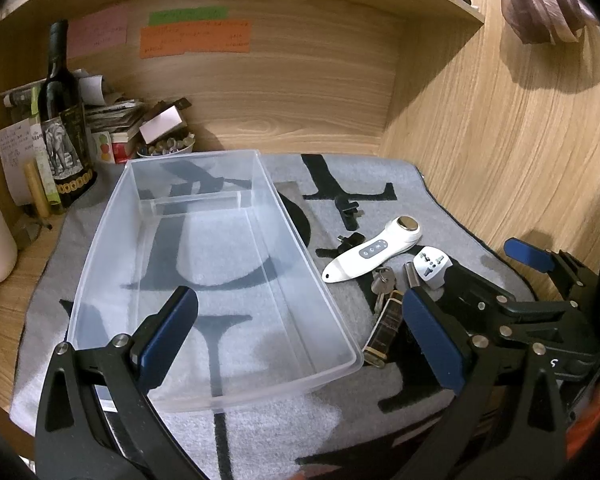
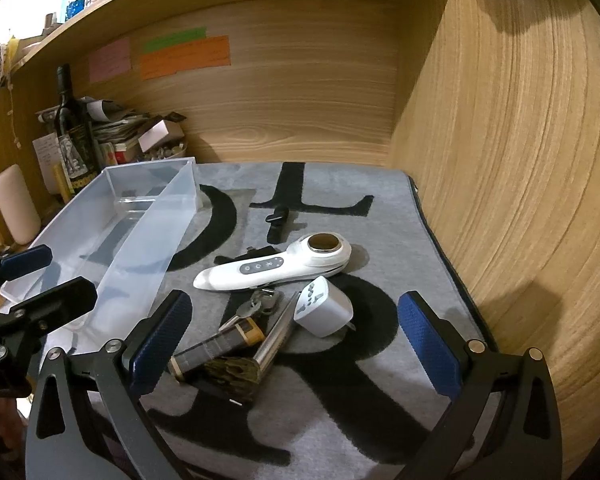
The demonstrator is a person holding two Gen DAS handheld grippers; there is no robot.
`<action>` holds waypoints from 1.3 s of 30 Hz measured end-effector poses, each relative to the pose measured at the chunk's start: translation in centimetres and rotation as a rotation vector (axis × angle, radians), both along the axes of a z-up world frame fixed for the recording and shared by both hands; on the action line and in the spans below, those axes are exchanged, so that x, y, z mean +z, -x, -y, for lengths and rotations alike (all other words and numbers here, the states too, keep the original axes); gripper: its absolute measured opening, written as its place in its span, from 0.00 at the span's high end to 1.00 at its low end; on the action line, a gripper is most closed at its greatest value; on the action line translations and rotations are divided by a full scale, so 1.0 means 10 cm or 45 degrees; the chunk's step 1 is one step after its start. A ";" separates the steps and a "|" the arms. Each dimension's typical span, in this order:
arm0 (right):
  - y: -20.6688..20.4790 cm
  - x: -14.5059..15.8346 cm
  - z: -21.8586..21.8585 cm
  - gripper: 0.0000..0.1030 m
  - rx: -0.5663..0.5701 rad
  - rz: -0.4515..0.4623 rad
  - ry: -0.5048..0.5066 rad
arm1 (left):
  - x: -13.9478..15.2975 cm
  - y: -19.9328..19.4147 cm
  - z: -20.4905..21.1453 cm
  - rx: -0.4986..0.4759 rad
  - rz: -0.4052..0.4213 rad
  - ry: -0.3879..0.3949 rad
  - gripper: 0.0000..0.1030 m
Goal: Organize rigid objects
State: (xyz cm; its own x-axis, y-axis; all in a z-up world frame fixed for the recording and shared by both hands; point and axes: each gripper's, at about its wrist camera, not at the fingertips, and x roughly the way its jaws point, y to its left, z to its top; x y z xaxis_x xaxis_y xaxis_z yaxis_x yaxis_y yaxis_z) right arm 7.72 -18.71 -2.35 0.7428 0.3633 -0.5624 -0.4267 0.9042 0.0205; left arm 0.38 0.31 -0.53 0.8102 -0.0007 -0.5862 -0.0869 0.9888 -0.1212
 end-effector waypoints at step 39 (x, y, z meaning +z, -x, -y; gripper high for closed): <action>0.00 0.03 -0.04 0.00 0.013 -0.003 0.002 | -0.01 -0.02 0.03 -0.016 -0.012 0.010 0.00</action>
State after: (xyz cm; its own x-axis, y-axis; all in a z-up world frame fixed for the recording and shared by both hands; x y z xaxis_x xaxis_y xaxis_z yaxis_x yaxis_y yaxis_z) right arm 7.67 -18.34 -2.08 0.7377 0.3702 -0.5647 -0.4360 0.8997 0.0203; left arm 0.57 -0.02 -0.66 0.8047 -0.0153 -0.5935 -0.0758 0.9888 -0.1283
